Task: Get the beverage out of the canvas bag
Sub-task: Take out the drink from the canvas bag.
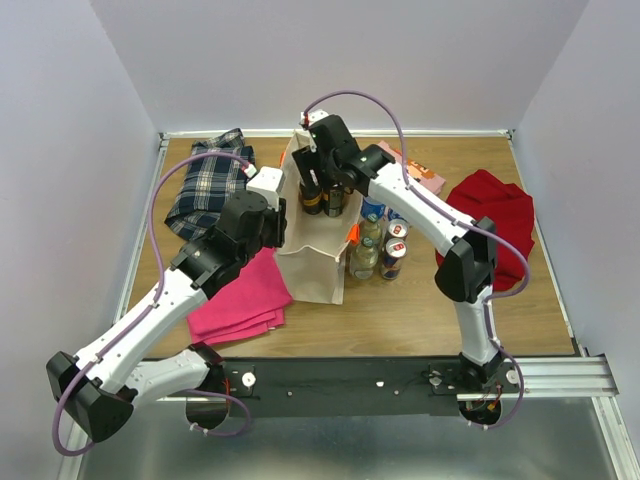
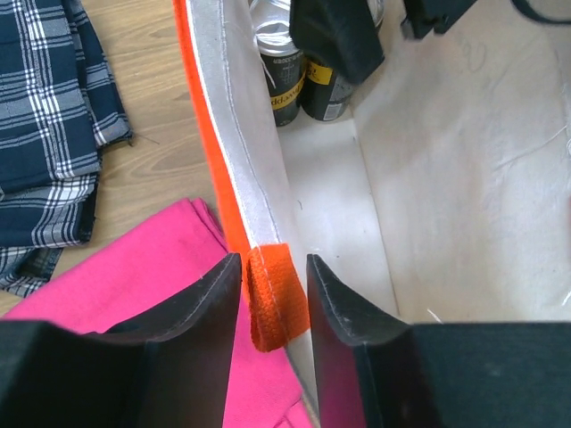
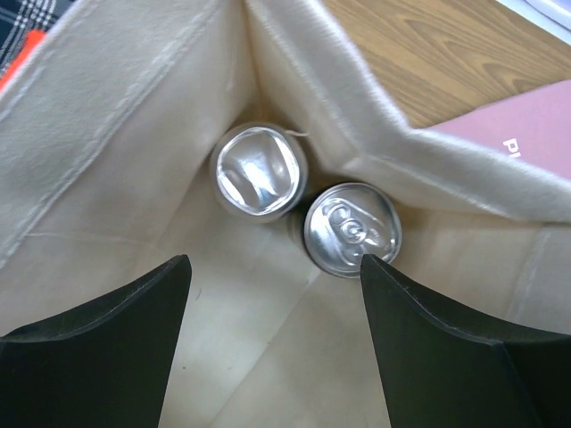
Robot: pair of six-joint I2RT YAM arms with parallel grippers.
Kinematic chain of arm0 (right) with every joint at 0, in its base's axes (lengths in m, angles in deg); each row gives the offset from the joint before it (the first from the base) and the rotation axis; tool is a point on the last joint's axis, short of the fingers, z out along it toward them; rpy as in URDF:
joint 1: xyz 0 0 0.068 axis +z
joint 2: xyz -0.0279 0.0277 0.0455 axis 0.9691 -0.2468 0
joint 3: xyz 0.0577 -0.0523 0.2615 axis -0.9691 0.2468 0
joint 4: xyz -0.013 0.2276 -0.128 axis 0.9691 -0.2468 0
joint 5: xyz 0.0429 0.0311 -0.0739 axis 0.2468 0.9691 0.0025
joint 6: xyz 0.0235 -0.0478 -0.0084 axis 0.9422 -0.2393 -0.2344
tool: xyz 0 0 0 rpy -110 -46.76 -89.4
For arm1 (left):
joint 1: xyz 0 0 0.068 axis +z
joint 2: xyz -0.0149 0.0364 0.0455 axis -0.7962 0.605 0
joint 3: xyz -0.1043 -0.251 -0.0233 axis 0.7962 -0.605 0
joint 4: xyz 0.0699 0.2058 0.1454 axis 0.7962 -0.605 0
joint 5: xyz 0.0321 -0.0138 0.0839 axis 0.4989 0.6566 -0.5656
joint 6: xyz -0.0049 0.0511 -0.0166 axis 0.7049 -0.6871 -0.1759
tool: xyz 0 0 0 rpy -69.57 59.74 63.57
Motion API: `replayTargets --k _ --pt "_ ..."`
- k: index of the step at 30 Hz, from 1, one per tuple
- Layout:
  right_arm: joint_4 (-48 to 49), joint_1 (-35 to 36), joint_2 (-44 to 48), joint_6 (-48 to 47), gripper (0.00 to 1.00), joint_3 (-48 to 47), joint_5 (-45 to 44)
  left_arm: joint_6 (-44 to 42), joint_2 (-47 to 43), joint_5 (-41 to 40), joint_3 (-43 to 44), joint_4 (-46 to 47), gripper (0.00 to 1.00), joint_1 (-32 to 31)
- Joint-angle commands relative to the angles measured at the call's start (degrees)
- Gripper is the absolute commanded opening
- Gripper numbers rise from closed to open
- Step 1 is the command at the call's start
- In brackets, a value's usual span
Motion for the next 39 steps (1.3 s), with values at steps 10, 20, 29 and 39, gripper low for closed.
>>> replayTargets --k 10,20,29,39 --pt "3.1 -1.8 0.0 -0.4 0.85 1.7 3.6 0.2 0.2 0.1 -0.7 0.8 0.77 0.1" --pt "3.0 -2.0 -1.1 -1.6 0.85 0.6 4.3 0.7 0.5 0.1 -0.9 0.9 0.8 0.1" --pt "4.4 -2.5 -0.9 -2.2 0.85 1.4 6.1 1.0 -0.2 0.7 -1.2 1.0 0.92 0.1" --pt "5.2 -3.0 -2.7 -3.8 0.85 0.6 10.3 0.6 -0.3 1.0 -1.5 1.1 0.92 0.1"
